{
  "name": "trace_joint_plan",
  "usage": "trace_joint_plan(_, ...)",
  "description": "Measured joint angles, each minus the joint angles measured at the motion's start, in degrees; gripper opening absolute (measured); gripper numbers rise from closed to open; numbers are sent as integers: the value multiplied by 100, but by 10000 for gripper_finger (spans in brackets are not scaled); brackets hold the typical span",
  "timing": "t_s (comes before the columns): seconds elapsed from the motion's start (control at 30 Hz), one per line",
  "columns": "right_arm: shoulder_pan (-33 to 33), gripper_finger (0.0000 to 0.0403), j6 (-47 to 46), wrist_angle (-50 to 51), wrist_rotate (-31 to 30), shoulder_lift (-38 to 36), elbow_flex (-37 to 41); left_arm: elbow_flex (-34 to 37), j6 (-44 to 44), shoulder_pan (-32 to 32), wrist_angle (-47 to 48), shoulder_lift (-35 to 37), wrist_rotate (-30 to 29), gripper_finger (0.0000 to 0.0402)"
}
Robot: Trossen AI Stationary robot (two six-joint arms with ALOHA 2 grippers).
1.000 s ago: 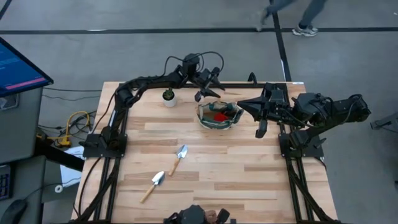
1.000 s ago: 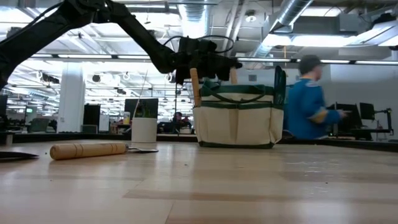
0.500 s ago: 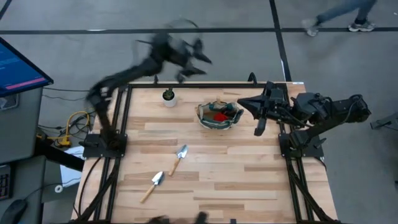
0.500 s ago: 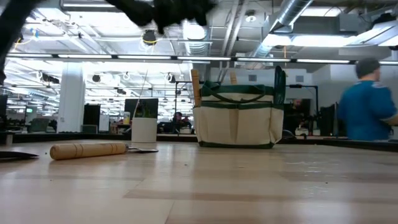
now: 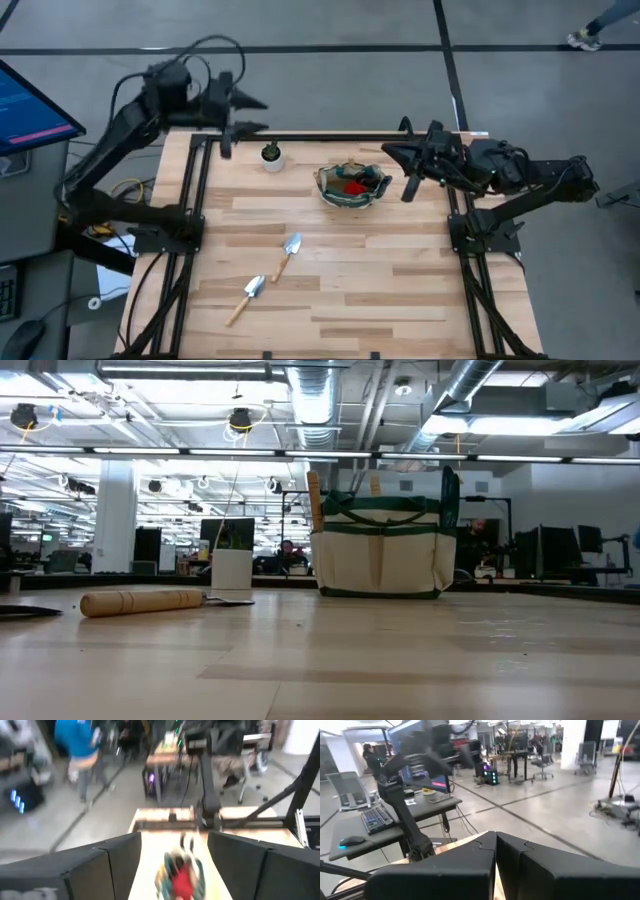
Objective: Pick & Place Garden tools in Gardening bag
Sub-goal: Put the brown trowel into the gardening bag
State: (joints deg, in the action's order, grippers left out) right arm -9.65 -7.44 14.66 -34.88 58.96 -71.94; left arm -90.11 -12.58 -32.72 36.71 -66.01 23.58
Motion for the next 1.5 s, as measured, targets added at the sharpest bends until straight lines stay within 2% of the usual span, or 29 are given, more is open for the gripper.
trace_joint_plan(0.23,113,0,-699,793,15,186,2,0,1154,1335,1951,227,-1649,215)
trace_joint_plan(0.4,86,0,-1079,1054,69,547,2,20,2592,2416,3277,153,-2691,205)
trace_joint_plan(0.53,21,0,-1251,1070,200,883,2,483,3969,3336,3459,202,-3363,195)
trace_joint_plan(0.63,6,3,-1362,1125,420,1159,2,913,4797,3989,3464,205,-3565,186)
trace_joint_plan(0.73,13,21,-1300,1054,886,1581,0,1307,5493,4573,3419,200,-3589,178)
trace_joint_plan(0.87,57,61,-703,781,1962,2470,-203,1574,6319,5180,3406,209,-3768,169)
trace_joint_plan(0.93,70,79,-233,787,2465,2983,-557,1591,6595,5416,3394,282,-3943,164)
trace_joint_plan(1.03,78,101,703,1040,2910,3738,-1227,1589,6981,5615,3384,415,-4262,156)
trace_joint_plan(1.23,177,132,2559,1804,3282,5189,-2706,1587,7437,5647,3379,806,-4843,145)
trace_joint_plan(1.37,317,147,3330,2242,3748,5970,-3522,1587,7455,5646,3360,1092,-5226,140)
trace_joint_plan(1.5,357,152,3832,2560,3793,6591,-4207,1587,7463,5646,3330,1341,-5477,137)
